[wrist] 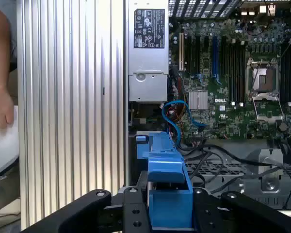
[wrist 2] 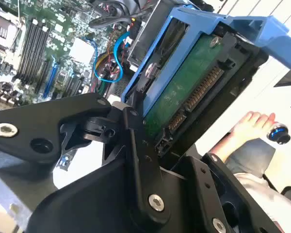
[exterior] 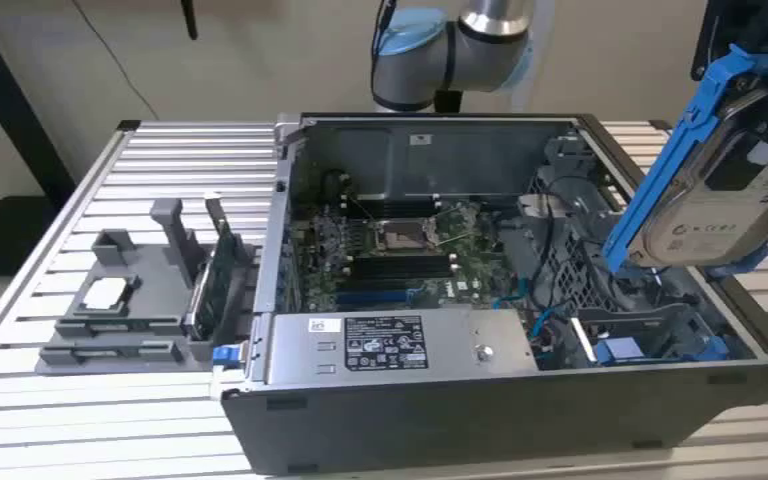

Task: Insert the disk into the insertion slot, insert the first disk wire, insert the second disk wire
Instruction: 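Insert the disk into the insertion slot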

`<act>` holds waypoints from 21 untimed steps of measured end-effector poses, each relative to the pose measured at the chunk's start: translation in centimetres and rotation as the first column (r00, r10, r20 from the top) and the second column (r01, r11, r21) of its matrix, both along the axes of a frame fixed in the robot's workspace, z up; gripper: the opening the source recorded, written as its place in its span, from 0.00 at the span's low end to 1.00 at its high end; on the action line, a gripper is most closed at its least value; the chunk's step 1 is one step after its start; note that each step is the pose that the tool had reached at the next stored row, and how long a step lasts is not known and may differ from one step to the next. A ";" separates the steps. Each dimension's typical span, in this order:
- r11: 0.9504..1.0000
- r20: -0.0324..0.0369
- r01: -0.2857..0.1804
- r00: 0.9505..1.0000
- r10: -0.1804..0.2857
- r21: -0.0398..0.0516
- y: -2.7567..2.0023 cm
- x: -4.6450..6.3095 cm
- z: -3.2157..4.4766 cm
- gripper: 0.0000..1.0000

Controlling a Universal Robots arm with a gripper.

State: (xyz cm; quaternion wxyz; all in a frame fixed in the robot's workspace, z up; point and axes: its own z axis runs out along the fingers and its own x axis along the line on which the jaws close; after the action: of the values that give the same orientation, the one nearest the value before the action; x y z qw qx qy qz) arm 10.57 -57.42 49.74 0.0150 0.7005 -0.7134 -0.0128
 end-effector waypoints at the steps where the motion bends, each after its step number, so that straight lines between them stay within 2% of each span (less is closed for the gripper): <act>1: 1.000 0.000 0.000 1.000 0.000 0.000 0.00 0.0 0.00 0.33; 12: 1.000 0.000 0.000 1.000 0.000 0.000 0.00 0.0 -0.04 0.33; 21: 1.000 0.000 0.000 1.000 0.000 0.000 0.00 0.0 -0.71 0.33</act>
State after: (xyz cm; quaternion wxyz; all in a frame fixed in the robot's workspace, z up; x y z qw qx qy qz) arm 10.57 -57.42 49.04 0.0150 0.7005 -0.7134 -0.0128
